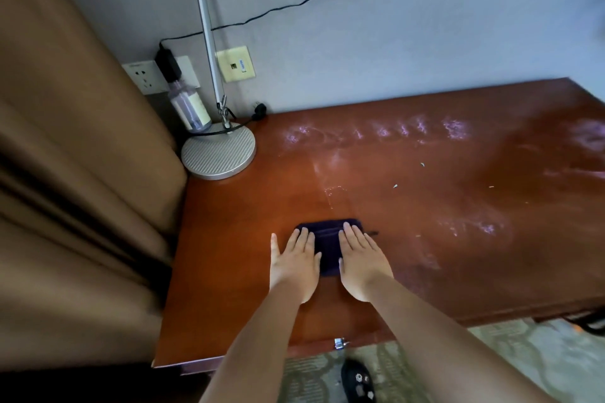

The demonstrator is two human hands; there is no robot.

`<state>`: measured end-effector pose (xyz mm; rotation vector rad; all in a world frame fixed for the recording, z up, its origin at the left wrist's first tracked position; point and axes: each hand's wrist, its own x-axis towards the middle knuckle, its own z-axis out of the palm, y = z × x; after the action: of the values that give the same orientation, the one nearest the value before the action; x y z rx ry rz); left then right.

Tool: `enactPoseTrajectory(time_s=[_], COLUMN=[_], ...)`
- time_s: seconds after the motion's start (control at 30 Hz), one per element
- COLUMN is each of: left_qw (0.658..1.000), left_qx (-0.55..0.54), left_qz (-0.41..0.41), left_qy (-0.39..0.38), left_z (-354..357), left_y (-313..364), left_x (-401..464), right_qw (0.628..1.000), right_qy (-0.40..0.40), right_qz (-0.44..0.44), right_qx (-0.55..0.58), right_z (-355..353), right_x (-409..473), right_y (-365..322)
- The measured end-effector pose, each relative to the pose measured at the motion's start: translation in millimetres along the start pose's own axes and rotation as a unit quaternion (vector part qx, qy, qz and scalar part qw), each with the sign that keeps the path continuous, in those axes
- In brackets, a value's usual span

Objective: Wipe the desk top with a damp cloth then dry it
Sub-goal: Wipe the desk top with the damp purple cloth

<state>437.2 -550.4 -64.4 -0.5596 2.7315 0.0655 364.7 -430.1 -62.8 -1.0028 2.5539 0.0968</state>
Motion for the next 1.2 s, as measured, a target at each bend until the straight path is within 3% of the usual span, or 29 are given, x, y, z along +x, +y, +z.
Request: enactPoseTrajectory(time_s=[0.23, 0.47, 0.8, 1.2], left_qw=[1.000, 0.998, 0.997, 0.999], left_qx=[-0.002, -0.012, -0.034, -0.027], left_qz=[0.006, -0.005, -0.041, -0.030], left_qy=[0.030, 0.059, 0.064, 0.028], left_z=[7, -3, -22, -10], left_y=[-2, -7, -15, -4], left_x=[22, 78, 139, 86], right_qw=[0.997, 0.993, 0.993, 0.996], right_qy=[0.043, 0.092, 0.091, 0.047], right_qz=[-0.009, -0.019, -0.069, -0.066], right_qx=[0.070, 0.068, 0.037, 0.045], right_z=[15, 3, -27, -9], right_x=[25, 81, 154, 101], right_y=[8, 22, 40, 36])
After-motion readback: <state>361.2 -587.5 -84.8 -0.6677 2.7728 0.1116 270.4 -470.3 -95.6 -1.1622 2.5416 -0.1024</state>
